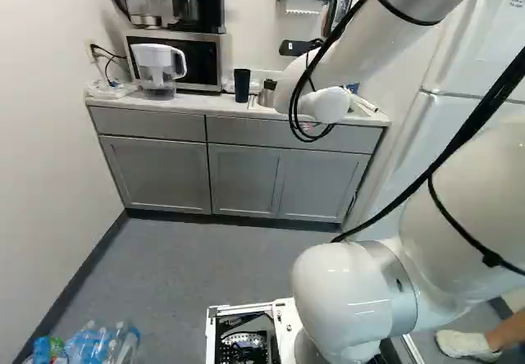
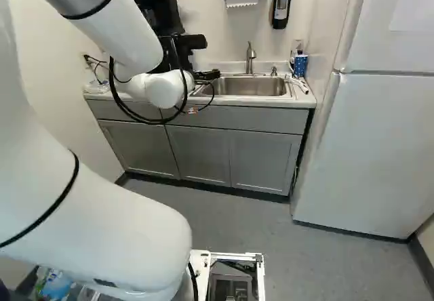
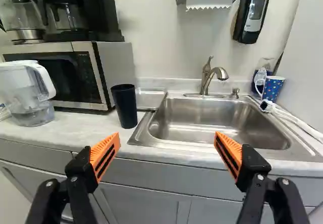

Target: Rinse the cup and place it in the tray

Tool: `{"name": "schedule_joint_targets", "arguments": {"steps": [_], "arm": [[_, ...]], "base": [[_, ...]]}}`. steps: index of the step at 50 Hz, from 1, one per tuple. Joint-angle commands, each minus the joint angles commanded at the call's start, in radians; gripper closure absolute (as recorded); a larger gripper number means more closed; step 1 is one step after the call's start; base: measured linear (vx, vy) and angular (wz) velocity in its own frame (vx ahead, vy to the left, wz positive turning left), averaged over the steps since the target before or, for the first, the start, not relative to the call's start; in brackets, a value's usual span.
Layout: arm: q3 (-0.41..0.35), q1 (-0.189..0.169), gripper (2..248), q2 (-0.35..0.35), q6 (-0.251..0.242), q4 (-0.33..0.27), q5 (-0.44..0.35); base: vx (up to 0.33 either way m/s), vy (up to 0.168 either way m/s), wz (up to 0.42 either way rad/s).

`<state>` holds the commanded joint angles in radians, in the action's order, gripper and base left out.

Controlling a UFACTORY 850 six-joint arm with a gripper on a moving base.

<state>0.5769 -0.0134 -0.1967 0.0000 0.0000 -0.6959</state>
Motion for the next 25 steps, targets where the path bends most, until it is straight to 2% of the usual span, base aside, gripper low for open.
{"name": "schedule_joint_targets", "arguments": {"steps": [25], "arm": [[0.076, 0.0, 3, 0.024, 0.0, 0.0, 0.056]], "base": [[0.0, 0.0, 0.0]]}}
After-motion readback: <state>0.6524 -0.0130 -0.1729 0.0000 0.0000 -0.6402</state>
